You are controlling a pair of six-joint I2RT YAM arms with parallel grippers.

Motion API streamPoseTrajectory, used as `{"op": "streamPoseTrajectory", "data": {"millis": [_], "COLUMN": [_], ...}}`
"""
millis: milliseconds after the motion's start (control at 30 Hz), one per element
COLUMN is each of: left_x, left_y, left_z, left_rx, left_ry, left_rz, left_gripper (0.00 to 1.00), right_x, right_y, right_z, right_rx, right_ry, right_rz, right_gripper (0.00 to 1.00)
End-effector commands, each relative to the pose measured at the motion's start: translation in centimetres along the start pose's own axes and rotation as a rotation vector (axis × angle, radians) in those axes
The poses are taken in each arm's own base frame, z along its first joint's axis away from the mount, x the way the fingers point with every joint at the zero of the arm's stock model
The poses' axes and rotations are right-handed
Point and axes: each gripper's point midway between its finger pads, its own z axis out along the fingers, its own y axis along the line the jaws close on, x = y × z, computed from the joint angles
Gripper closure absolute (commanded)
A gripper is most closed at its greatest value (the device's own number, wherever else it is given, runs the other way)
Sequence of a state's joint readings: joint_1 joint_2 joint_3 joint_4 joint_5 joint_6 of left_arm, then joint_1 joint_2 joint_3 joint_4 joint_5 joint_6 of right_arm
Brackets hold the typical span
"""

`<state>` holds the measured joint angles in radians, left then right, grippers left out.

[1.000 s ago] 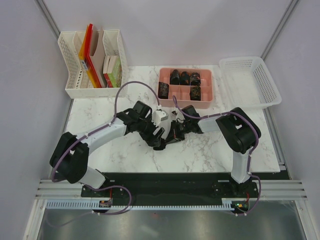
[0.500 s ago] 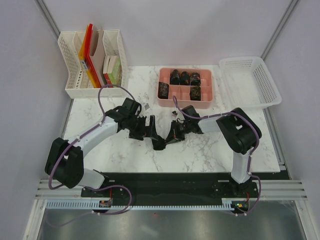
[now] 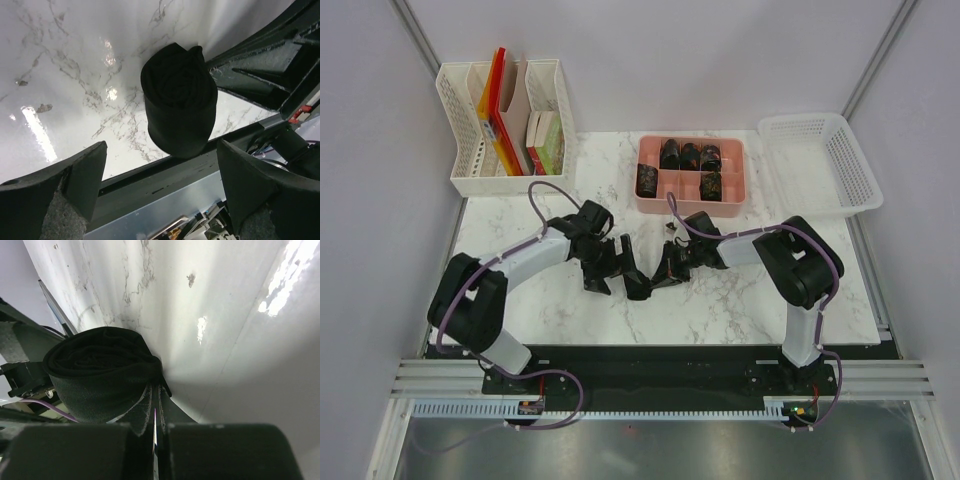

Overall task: Roll the ties
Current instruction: Roll the tie at the center of the board, then pick up the tie at the center of the board.

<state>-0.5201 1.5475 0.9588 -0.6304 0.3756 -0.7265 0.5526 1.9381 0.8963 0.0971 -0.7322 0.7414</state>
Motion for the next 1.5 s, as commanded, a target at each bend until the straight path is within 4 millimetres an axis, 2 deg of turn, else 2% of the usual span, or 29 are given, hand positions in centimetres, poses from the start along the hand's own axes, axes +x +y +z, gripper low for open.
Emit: {"op": "streamPoseTrajectory", "data": {"millis": [0, 67, 400, 500, 867, 967, 1000, 1133, 1167, 1233, 1267, 1300, 1367, 1467], "left_x": [-2.1, -2.5, -1.8, -1.9, -2.0, -2.0, -2.0, -1.9, -2.0, -2.0, -2.0, -1.9, -1.8, -1.9], "left_y": [-1.9, -2.3, -2.3, -2.2, -2.6, -2.9, -3.0, -3.2, -3.2, -3.1, -3.1, -3.1, -3.0, -3.3], "left_z": [0.4, 0.9, 2.7, 3.3, 4.2, 4.3, 4.2, 4.0, 3.9, 3.8, 3.6, 3.5, 3.3, 2.8], "left_rx": [0.004, 0.010, 0.000, -0.008, 0.002, 0.011, 0.016, 0.018, 0.017, 0.014, 0.015, 0.018, 0.014, 0.018], "left_ry": [-0.059, -0.066, -0.022, -0.006, 0.014, 0.020, 0.016, 0.012, 0.002, -0.002, -0.006, -0.006, -0.005, -0.011], "left_rz": [-0.015, -0.012, -0.049, -0.055, -0.056, -0.050, -0.045, -0.033, -0.024, -0.007, -0.003, 0.001, 0.012, 0.039], "left_gripper": [0.04, 0.05, 0.11, 0.16, 0.23, 0.33, 0.42, 0.55, 0.65, 0.79, 0.92, 0.98, 0.98, 0.98], "right_x": [0.8, 0.8, 1.1, 1.2, 1.3, 1.3, 1.4, 1.4, 1.3, 1.3, 1.3, 1.4, 1.1, 0.3], "right_y": [-5.7, -5.6, -5.2, -5.0, -4.4, -4.4, -4.4, -4.0, -3.8, -3.5, -3.4, -3.4, -2.9, -1.8], "right_z": [0.5, 0.5, 0.6, 0.6, 0.9, 0.9, 0.8, 0.8, 0.8, 0.8, 0.8, 0.8, 0.8, 0.6], "right_rx": [0.217, 0.213, 0.198, 0.191, 0.170, 0.167, 0.167, 0.153, 0.146, 0.132, 0.128, 0.126, 0.114, 0.084], "right_ry": [-0.044, -0.042, -0.045, -0.046, -0.045, -0.047, -0.047, -0.049, -0.052, -0.051, -0.052, -0.052, -0.056, -0.064], "right_rz": [0.050, 0.053, 0.078, 0.086, 0.098, 0.100, 0.101, 0.101, 0.097, 0.091, 0.089, 0.089, 0.081, 0.051], "right_gripper": [1.00, 1.00, 1.00, 1.00, 1.00, 1.00, 1.00, 1.00, 1.00, 1.00, 1.00, 1.00, 0.99, 0.84]}}
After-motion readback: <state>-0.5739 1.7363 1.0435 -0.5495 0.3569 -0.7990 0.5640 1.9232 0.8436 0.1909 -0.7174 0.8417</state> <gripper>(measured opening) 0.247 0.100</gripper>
